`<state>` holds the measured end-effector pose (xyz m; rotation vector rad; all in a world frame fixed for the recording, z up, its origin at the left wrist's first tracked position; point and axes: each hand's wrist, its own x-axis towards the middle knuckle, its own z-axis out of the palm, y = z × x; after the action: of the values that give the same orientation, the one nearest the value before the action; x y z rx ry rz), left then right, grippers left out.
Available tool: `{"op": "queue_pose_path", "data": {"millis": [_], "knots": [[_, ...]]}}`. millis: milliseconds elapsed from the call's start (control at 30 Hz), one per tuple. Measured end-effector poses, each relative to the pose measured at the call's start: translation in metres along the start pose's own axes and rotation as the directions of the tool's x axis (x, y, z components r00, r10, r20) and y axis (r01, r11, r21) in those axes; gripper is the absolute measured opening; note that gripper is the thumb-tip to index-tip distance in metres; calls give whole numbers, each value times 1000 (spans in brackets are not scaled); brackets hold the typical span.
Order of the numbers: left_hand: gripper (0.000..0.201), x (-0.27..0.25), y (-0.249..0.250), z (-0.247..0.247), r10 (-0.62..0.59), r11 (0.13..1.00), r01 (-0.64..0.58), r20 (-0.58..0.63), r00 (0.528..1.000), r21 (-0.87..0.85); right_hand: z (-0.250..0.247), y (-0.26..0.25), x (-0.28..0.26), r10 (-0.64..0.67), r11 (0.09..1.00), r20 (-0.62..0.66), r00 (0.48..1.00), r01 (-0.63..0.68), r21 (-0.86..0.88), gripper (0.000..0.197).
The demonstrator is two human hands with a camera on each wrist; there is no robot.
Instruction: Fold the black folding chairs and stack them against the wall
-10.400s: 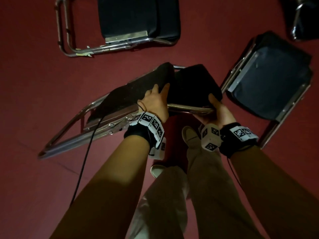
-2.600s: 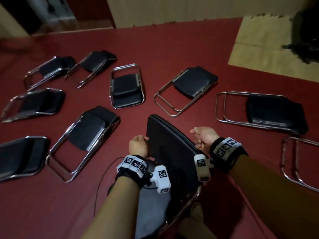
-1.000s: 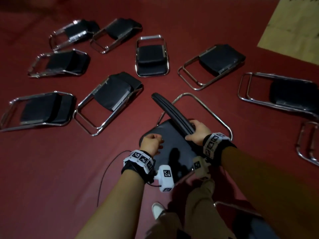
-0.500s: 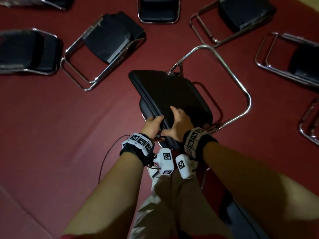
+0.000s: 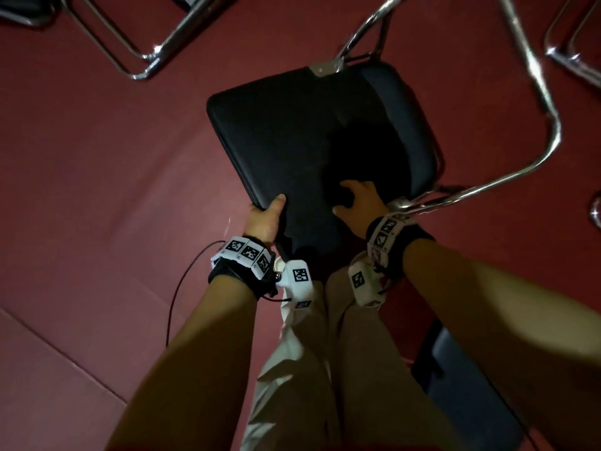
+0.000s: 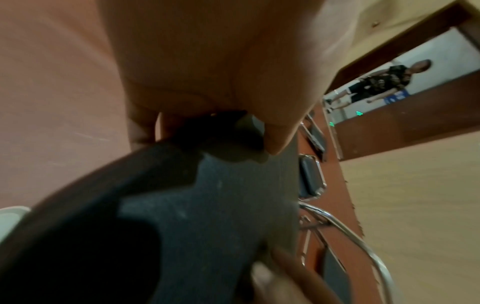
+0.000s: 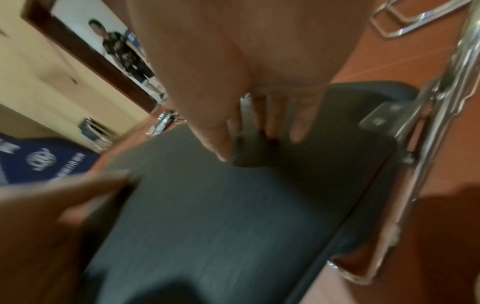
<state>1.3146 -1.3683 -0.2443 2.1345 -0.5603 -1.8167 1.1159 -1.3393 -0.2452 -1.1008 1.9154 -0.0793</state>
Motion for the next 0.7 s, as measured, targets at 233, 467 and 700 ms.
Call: {"op": "queue_pose_path", "data": {"millis": [233, 467, 700], "knots": [[52, 68, -49, -14, -88, 993, 83, -51, 995, -83, 36, 31, 52, 137, 985, 49, 989, -142, 103, 40], [98, 111, -80, -14, -125, 981, 108, -99, 987, -163, 76, 47, 82, 228, 945, 54, 972, -235, 227, 29], [51, 128, -92, -10, -61, 987, 42, -124, 990, -153, 88, 56, 88, 190, 967, 22, 981, -191, 169, 37]]}}
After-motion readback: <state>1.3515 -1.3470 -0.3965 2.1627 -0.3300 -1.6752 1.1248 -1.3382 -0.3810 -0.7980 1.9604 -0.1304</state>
